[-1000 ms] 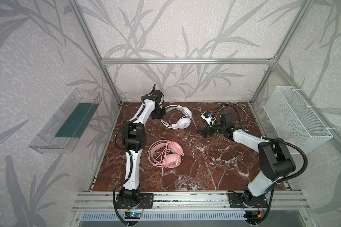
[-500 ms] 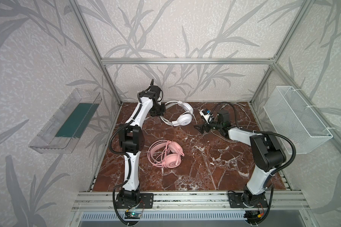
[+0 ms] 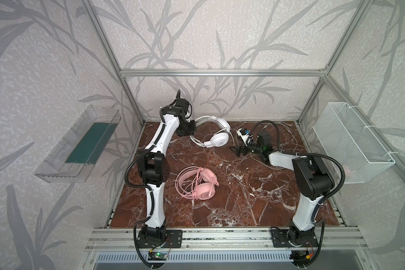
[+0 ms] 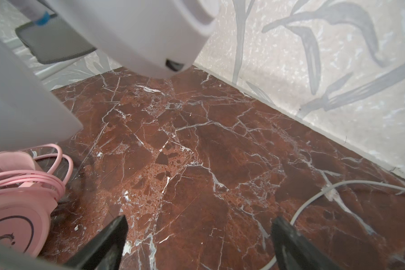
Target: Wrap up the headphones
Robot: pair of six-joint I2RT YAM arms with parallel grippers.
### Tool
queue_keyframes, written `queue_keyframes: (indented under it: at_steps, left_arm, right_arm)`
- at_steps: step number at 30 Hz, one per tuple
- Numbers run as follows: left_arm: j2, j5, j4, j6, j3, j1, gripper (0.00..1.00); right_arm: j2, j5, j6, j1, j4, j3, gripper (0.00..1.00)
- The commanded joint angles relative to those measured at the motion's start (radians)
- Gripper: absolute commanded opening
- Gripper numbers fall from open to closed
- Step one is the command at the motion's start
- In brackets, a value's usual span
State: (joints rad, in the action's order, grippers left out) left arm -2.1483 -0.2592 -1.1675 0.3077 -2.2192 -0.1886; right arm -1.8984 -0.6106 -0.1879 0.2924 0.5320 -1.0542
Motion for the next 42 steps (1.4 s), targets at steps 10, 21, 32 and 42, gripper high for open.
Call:
queue_keyframes:
  at_steps: [10,21,32,42]
  left_arm:
    - [0.089,-0.064,-0.014,0.025,-0.032,0.0,0.0]
    - [0.073,-0.109,0.011,0.083,-0.098,0.004,0.0]
    - [0.086,-0.135,0.057,0.144,-0.129,0.017,0.0]
    - [0.084,-0.092,0.104,0.206,-0.131,0.035,0.0]
  right_arm:
    - [-0.114,-0.043,0.086,-0.004,0.138,-0.049,0.94]
    - [-0.134,-0.106,0.119,0.001,0.177,-0.026,0.82]
    - [-0.133,-0.188,0.255,0.026,0.281,0.012,0.66]
    - [-0.073,-0.193,0.39,0.058,0.431,0.17,0.54]
